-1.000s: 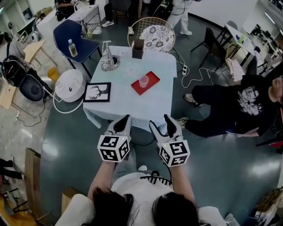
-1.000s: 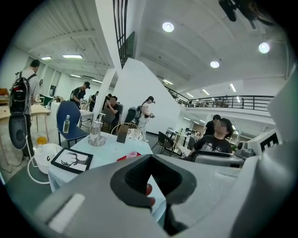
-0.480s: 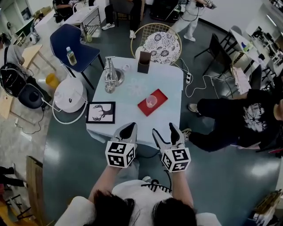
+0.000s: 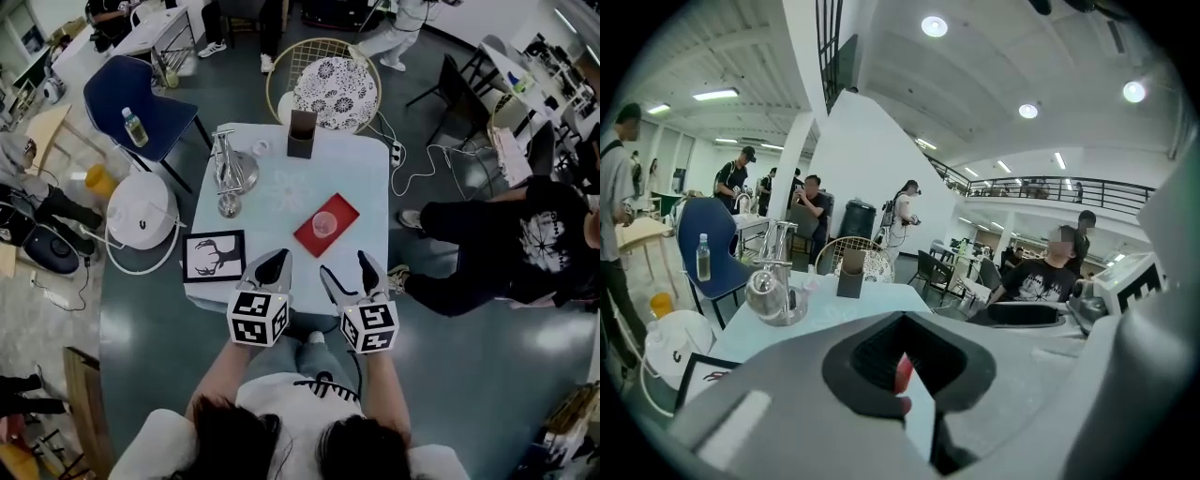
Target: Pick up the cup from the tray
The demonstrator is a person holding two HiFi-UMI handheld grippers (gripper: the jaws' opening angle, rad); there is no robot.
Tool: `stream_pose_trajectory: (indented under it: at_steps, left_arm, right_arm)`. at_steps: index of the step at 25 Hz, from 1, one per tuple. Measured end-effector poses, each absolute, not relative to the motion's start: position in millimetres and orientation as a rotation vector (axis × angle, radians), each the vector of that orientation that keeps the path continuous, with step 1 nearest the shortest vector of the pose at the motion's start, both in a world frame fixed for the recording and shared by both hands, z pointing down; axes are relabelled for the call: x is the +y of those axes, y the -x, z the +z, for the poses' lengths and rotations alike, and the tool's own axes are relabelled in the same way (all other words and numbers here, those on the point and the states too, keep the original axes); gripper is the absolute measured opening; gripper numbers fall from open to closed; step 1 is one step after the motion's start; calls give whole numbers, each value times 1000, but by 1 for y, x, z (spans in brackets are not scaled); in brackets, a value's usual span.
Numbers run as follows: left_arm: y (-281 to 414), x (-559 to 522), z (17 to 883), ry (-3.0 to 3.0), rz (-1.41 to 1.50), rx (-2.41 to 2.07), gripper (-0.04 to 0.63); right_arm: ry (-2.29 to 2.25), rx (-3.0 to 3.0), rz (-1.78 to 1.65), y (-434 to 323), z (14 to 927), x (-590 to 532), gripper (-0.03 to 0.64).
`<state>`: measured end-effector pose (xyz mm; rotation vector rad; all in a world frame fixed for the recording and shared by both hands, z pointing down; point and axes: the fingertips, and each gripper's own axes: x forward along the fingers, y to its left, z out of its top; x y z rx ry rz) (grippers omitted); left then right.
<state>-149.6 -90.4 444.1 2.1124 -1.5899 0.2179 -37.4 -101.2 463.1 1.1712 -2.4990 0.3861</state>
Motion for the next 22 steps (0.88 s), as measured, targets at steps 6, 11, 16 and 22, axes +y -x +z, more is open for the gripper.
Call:
stream_pose_trajectory:
  at_steps: [6, 11, 16, 22]
  left_arm:
    - [154, -109, 449, -2102, 230, -1580, 0]
    - [155, -131, 453, -2089, 242, -1587, 0]
    - [157, -143, 463, -2058, 266, -1597, 0]
    - [161, -161, 479, -2028, 324, -1611, 0]
  right_arm:
    - [-1137, -2480, 345, 46, 471, -125, 382]
    - [-1091, -2475, 369, 53, 484, -149, 386]
    - [-1045, -2462, 370, 61, 503, -169, 393]
    - [-1005, -2439, 383, 71, 534, -196, 403]
